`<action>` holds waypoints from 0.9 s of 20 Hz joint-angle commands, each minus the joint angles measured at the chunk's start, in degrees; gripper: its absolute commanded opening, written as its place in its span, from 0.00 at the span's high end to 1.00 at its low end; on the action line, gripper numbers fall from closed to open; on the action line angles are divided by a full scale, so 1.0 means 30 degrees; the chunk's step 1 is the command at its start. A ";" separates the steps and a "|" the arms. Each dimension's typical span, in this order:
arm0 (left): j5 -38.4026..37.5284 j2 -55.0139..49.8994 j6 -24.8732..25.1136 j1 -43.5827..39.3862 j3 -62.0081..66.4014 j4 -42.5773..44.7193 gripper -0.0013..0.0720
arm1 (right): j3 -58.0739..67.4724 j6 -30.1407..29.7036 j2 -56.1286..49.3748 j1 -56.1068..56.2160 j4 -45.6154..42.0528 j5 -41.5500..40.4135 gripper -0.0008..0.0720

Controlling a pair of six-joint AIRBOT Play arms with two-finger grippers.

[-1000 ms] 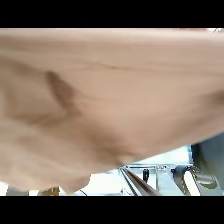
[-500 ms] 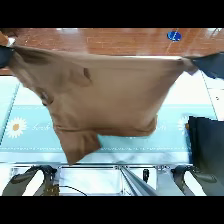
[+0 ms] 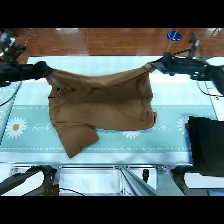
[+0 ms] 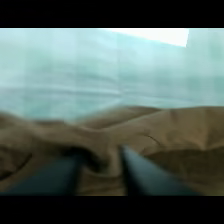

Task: Fold the shirts.

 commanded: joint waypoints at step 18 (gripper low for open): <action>-0.6513 0.1676 0.0882 0.9755 -1.0950 -0.1916 0.29 | -1.5169 0.0095 1.1468 -0.9143 -0.4670 0.4546 0.43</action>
